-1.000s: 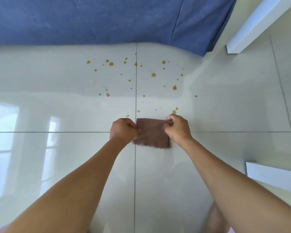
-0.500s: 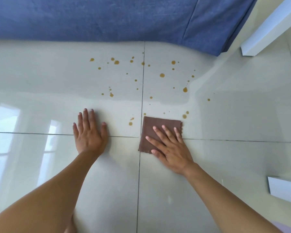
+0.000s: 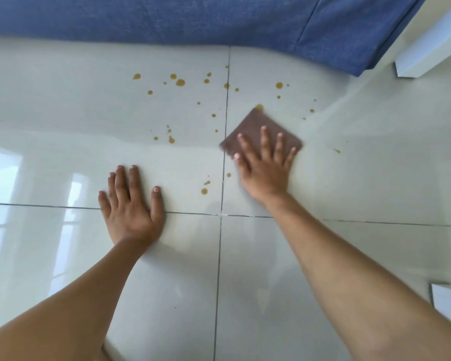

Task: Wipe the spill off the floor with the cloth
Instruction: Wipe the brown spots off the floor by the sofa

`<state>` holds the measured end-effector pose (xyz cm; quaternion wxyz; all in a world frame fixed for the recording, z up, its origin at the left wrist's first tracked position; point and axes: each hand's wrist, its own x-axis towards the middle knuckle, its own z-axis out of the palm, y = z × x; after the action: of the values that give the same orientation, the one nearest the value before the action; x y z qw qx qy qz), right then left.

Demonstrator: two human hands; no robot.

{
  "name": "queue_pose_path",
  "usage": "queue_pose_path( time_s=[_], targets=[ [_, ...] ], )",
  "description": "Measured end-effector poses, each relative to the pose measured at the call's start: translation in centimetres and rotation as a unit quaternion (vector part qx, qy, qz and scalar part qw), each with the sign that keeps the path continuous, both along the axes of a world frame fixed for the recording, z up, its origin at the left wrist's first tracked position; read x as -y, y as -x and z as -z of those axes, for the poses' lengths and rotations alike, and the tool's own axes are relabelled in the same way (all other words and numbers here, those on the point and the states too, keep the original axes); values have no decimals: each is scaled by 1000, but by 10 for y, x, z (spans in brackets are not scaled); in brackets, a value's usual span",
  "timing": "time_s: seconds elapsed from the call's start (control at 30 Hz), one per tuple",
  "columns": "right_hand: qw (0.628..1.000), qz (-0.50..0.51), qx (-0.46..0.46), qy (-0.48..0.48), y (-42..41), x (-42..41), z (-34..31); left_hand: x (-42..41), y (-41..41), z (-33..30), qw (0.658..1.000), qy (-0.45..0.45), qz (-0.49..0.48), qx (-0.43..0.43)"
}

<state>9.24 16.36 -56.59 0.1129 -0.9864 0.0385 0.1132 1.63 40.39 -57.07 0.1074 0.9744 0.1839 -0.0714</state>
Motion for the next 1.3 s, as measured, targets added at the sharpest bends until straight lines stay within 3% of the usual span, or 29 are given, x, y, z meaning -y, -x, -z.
queue_pose_path(
  time_s=[0.1,0.2,0.33,0.47,0.53,0.63,0.77,0.83,0.93,1.07,1.2,1.3],
  targets=[
    [988,-147,33,-15,56,-29,1,-1,1,-1,1000,3,1,1],
    [973,-228,15,3,105,12,-1,-2,0,-2,1000,9,2,1],
    [992,-110,-19,53,83,83,-5,-1,0,-1,1000,6,0,2],
    [998,37,-50,25,2,46,-6,0,0,-1,1000,3,-5,-3],
    [999,22,-41,6,-15,4,-6,1,0,-2,1000,1,-4,-4],
    [994,-110,-10,-7,11,-49,-3,-1,-2,-2,1000,5,-6,-7],
    [969,-248,6,-5,80,-21,-3,-1,-1,-2,1000,12,-3,-6],
    [971,-240,-8,15,88,22,-3,-5,-4,-3,1000,15,-4,-7],
    [992,-116,-29,40,54,61,-6,-18,-21,-4,1000,22,21,-5],
    [998,28,-55,25,-36,33,-7,-21,-56,-1,999,28,-13,18],
    [999,-9,-45,1,-94,-45,-3,-21,-70,3,999,20,-30,24],
    [990,-136,-11,-20,-69,-94,-1,-22,-69,4,999,23,-28,30]
  ],
)
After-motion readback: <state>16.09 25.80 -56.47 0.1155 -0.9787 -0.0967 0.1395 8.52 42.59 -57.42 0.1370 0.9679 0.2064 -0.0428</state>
